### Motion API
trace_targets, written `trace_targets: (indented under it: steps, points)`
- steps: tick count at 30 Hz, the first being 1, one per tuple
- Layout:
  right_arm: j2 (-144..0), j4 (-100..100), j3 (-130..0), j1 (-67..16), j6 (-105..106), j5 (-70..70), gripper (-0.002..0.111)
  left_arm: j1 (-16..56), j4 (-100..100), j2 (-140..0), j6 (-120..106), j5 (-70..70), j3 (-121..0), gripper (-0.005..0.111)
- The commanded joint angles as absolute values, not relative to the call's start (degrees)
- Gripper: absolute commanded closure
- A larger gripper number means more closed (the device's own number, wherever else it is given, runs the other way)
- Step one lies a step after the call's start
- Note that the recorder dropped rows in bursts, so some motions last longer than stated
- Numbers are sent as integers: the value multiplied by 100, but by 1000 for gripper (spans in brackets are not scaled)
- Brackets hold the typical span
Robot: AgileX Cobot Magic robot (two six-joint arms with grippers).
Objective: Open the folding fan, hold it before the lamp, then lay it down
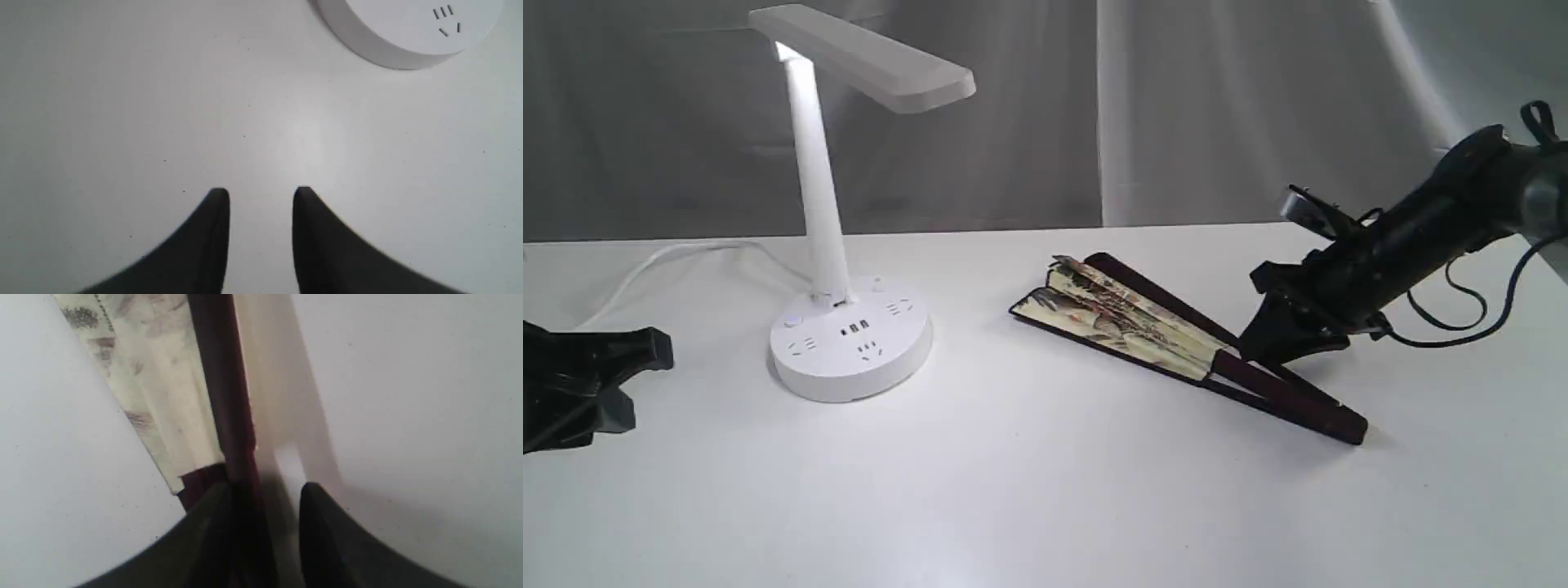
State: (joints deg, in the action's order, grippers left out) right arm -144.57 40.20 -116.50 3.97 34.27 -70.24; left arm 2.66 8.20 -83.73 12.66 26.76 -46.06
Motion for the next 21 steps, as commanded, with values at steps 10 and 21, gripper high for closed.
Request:
trace_targets:
  steps: [10, 21]
  points:
    - [-14444, 3965, -11643, 381, 3556, -6996, 79, 290, 857, -8364, 1277, 2594, -4630, 79]
    - [-14444, 3944, -11643, 198, 3556, -6996, 79, 290, 857, -8364, 1277, 2594, -4630, 79]
